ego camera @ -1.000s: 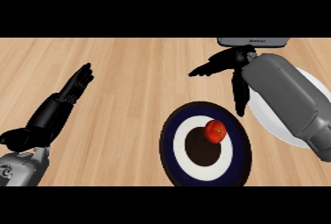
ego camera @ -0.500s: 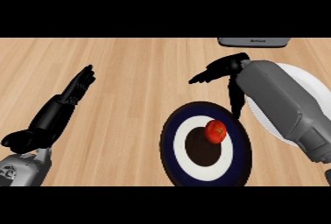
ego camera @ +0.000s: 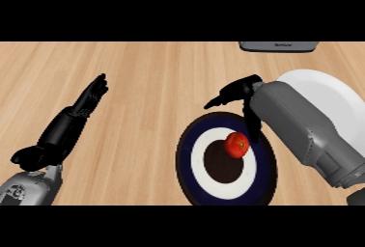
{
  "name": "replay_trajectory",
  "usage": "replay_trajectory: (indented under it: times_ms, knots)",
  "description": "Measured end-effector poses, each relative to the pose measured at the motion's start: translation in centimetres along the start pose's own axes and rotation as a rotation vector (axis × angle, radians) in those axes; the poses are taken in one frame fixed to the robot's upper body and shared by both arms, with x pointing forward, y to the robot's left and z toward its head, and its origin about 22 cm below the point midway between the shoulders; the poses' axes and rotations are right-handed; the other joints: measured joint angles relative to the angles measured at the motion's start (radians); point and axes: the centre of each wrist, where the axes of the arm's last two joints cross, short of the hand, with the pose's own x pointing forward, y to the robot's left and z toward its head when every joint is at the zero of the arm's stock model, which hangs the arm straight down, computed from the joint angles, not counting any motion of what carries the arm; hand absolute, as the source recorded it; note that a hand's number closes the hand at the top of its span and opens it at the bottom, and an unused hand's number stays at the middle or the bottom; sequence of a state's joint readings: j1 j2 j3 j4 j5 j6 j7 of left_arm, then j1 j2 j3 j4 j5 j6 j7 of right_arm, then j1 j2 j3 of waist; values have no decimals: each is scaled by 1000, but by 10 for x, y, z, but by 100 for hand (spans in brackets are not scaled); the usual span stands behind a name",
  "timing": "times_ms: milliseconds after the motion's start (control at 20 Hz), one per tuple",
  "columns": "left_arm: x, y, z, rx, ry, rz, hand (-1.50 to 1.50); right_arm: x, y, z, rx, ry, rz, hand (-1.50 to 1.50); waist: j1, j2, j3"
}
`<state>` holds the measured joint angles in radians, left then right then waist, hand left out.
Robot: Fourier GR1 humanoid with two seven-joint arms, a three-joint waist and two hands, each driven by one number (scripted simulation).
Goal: Pick the tomato from the plate and place it in the plate
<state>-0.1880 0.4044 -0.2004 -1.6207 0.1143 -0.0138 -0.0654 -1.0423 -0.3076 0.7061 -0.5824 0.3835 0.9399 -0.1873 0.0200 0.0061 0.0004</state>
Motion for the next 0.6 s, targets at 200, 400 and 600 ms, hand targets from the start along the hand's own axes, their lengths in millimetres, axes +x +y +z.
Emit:
replay_trajectory:
  times_ms: [200,400,600]
  knots:
    - [3,5,0,3,4,5,0,-4,12,-10,30,6,13,-150,-3,-1,0]
    - [4,11,-1,4,6,4,0,-4,26,-24,65,10,37,-150,-4,-2,0]
    - [4,11,0,5,10,3,0,-3,38,-31,89,8,69,-150,-9,-11,-3]
